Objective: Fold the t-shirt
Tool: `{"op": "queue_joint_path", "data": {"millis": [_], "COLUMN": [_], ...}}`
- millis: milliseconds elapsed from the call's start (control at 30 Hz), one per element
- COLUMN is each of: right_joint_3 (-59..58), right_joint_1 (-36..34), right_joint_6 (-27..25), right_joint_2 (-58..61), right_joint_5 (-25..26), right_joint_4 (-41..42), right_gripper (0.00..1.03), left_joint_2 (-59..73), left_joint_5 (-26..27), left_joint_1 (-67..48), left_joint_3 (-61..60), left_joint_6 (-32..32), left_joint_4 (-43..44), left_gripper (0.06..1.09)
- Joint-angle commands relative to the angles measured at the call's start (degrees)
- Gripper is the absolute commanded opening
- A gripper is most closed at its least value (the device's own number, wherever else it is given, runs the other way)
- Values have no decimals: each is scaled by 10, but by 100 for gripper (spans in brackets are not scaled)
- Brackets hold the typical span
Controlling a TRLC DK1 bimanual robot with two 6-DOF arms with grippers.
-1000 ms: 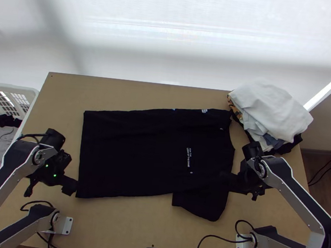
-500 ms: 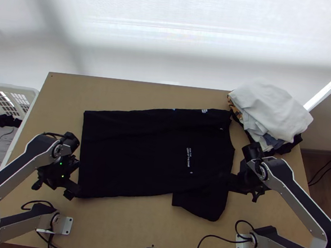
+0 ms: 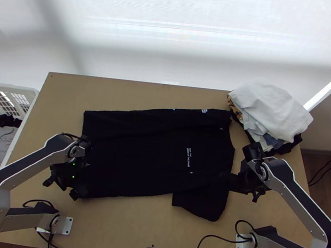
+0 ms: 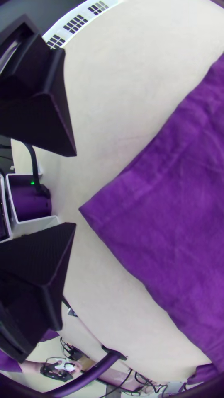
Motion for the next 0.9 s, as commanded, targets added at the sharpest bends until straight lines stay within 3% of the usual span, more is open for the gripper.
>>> {"op": "queue_joint_path", "data": {"millis": [0, 167, 233, 300, 400, 867], "right_joint_3": [-7, -7, -7, -6, -4, -15], "right_joint_1": [6, 6, 6, 6, 6, -13], "right_joint_6": [8, 8, 8, 8, 8, -7], "right_joint_2": [-10, -14, -15, -16, -16, -42], "right_joint_5": [5, 9, 9, 9, 9, 21], "right_joint_4": [-2, -2, -2, -2, -1, -3], "right_gripper": [3, 3, 3, 3, 3, 3], "left_joint_2": [18, 35, 39, 37, 36, -2], "left_joint_5": [9, 27, 32, 43, 47, 45], "left_joint_1": [-19, -37, -48, -51, -58, -8], "left_joint_3": [10, 13, 15, 19, 18, 25], "left_joint_6": [-6, -12, -19, -21, -25, -12], "left_joint_4": [-7, 6, 15, 25, 40, 69], "left_gripper": [84, 80, 61, 34, 9, 10]}}
